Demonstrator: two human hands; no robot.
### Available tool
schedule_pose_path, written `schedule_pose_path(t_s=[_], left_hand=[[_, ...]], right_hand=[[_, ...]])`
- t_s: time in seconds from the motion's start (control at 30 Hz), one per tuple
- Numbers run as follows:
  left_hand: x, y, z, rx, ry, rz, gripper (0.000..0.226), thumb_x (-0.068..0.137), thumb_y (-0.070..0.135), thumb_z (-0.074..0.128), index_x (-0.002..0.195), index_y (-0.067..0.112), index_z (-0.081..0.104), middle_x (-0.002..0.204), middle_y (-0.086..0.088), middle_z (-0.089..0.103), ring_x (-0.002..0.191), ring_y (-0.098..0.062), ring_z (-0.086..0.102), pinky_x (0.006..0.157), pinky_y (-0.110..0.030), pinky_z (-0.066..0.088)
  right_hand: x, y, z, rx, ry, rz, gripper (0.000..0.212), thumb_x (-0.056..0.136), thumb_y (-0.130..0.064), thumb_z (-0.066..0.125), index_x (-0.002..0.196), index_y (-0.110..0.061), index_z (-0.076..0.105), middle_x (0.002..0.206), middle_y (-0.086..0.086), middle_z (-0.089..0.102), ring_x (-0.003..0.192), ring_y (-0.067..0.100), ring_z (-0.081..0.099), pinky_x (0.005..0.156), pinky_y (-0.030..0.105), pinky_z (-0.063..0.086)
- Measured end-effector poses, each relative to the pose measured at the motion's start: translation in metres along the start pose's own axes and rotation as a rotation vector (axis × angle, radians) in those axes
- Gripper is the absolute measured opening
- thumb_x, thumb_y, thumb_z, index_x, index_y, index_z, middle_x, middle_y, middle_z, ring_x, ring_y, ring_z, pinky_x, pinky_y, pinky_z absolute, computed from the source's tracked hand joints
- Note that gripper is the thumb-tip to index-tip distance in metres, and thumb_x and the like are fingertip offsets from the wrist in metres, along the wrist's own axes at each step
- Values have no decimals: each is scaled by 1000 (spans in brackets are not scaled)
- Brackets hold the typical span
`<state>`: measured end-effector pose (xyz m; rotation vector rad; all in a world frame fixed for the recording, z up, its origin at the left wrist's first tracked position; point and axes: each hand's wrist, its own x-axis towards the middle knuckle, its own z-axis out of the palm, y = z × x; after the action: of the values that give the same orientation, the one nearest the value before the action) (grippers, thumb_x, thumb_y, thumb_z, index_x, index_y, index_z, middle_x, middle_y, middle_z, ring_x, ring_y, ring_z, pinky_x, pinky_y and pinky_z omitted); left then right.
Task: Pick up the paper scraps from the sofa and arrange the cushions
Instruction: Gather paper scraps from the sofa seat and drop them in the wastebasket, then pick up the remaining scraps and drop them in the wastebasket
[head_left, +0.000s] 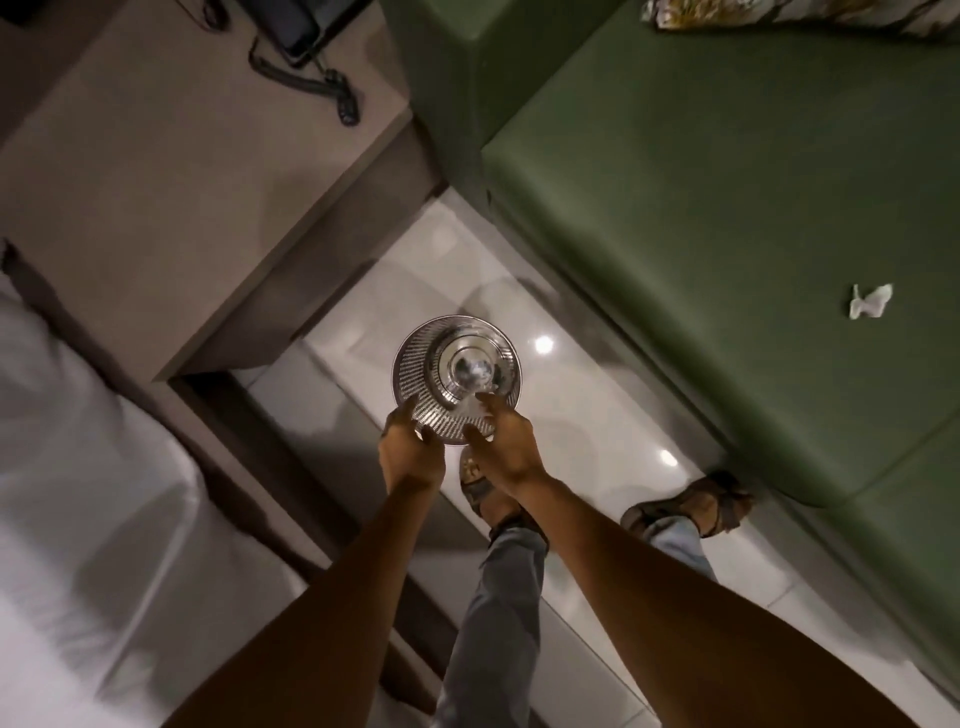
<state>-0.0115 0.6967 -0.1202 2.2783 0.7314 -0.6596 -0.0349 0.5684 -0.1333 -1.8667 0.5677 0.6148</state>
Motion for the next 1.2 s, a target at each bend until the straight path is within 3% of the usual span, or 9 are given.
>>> schedule_pose_path(t_s=[0.17,0.27,0.47,0.67,0.8,0.9,1.03,1.1,1.2], left_hand=[[-23,24,6,39,-27,143,40,99,13,65,139,8,61,135,-23,69,122,-44,66,101,-48,54],[-41,50,12,107,-63,228,41,106,29,58,143,12,58,141,-19,67,126,-42,64,100,-47,55],[-87,110,36,152,-86,367,51,110,41,46,148,9,54,153,-18,57,145,-36,49,122,-47,41],[-145,187,80,250,-145,481,57,108,50,45,149,12,50,155,-16,55,147,-35,46,124,-52,37],[-184,247,125,310,-181,677,50,106,35,57,148,8,53,147,-18,61,138,-37,55,115,-49,47],[-201,284,165,354,-264,741,49,105,25,60,149,5,51,148,-21,57,137,-39,54,114,-50,48],[-209,321,219,509,-342,839,51,104,18,55,154,13,44,158,-14,46,144,-35,46,120,-48,41],[-205,335,244,628,-358,903,54,104,16,52,157,15,41,165,-12,38,147,-35,41,121,-48,39],[-194,348,269,759,-338,924,61,100,12,53,159,18,38,167,-15,31,147,-38,38,121,-50,38]], right_hand=[[-19,1,-22,17,61,33,30,98,-11,67,128,-12,70,119,14,78,110,34,73,96,43,61],[-29,2,-51,85,125,56,25,98,-8,67,123,-12,72,116,10,80,105,28,75,95,44,63],[-48,16,-141,133,302,40,22,101,-16,67,123,-18,73,110,0,80,93,13,76,89,34,65],[-72,46,-252,154,474,-8,21,97,-10,71,118,-11,74,106,6,81,89,18,78,83,42,67],[-91,76,-335,200,549,46,26,97,-11,73,122,-11,73,112,11,80,99,27,78,92,49,64],[-96,102,-386,52,653,82,29,98,-18,70,127,-19,71,123,12,75,105,32,75,93,46,62],[-84,139,-440,-117,726,139,46,99,-15,67,144,-16,60,157,18,48,141,38,50,116,47,47],[-70,153,-461,-203,711,180,57,99,-19,66,154,-16,49,167,19,35,151,41,36,122,52,39],[-49,166,-483,-257,611,152,63,104,-18,60,162,-17,36,174,16,22,158,40,21,130,49,27]])
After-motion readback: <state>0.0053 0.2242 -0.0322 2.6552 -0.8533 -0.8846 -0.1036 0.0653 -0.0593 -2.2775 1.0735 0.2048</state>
